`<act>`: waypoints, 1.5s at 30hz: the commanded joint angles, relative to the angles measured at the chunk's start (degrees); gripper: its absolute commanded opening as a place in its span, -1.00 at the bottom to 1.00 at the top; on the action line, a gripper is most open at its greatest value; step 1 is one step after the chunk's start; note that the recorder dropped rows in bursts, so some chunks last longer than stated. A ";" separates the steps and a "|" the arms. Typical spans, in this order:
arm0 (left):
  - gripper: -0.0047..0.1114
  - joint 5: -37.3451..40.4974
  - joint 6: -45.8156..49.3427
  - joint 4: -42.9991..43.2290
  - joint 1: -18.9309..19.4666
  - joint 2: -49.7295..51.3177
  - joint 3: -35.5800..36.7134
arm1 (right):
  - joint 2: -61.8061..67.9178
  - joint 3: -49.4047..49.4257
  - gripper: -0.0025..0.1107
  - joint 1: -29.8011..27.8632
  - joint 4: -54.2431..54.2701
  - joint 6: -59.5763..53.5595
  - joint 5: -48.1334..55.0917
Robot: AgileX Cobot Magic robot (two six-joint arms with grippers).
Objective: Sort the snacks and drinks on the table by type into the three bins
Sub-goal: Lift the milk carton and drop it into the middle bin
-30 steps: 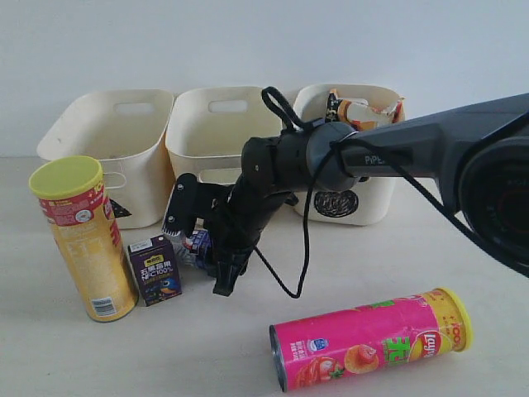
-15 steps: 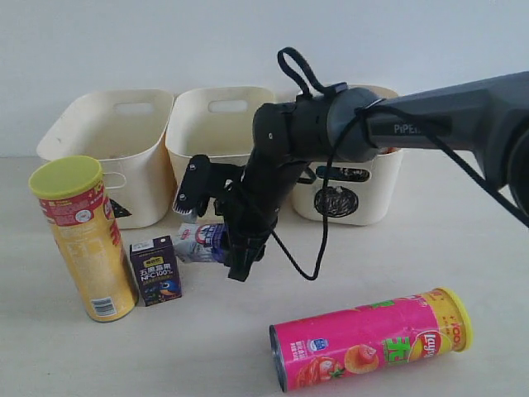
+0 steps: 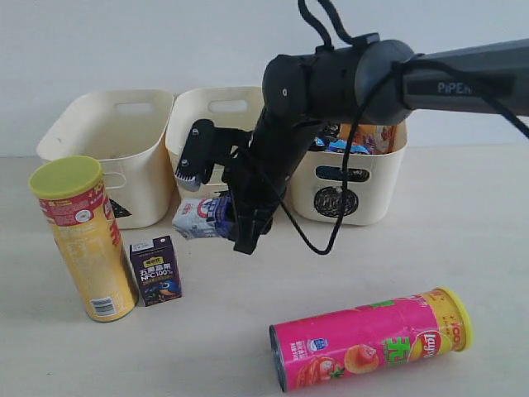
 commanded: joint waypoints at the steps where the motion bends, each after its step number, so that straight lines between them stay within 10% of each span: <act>1: -0.84 -0.50 -0.47 -0.14 0.06 -0.23 -0.10 | -3.42 -0.24 -0.96 -0.52 -0.30 0.58 0.25; 45: -0.84 -0.39 -0.47 -0.14 0.06 -0.23 -0.10 | 6.58 -13.93 -0.96 -7.44 0.14 27.40 -25.84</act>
